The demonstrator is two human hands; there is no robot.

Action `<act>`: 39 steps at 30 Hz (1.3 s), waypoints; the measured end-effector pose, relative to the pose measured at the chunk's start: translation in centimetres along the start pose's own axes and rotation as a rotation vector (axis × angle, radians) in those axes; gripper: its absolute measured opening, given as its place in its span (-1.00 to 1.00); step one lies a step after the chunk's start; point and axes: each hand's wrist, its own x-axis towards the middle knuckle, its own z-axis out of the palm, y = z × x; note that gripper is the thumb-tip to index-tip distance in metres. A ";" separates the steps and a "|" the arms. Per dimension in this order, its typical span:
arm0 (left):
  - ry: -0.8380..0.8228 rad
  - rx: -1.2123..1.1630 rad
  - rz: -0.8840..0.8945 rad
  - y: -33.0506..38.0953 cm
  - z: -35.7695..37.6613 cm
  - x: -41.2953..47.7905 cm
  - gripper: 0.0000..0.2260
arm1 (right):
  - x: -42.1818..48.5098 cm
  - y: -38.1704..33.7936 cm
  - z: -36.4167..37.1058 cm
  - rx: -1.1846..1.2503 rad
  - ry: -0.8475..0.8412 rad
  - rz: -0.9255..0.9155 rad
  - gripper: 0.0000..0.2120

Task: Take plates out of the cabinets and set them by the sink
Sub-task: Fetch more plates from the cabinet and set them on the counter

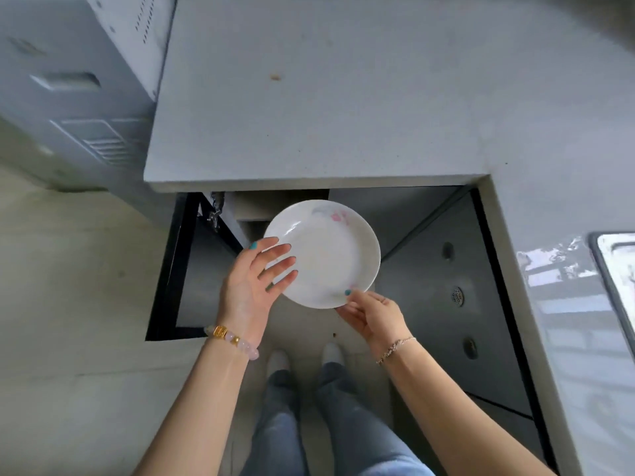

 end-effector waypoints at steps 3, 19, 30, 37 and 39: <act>-0.079 0.015 0.041 2.6 0.6 -0.5 -0.77 | -1.9 -1.4 0.7 -0.001 -0.012 -0.080 -0.90; -0.398 0.068 0.099 10.5 5.7 -1.4 -0.78 | -8.8 -7.5 0.1 0.177 0.114 -0.447 -0.79; -0.581 0.235 0.012 9.4 11.9 -1.0 -0.76 | -11.3 -10.9 -5.9 0.424 0.306 -0.527 -0.86; -0.703 0.327 -0.050 6.4 19.9 0.0 -0.75 | -9.8 -15.0 -11.4 0.534 0.381 -0.579 -0.88; -0.732 0.346 -0.067 5.7 22.8 0.4 -0.74 | -9.1 -16.7 -13.0 0.573 0.405 -0.593 -0.90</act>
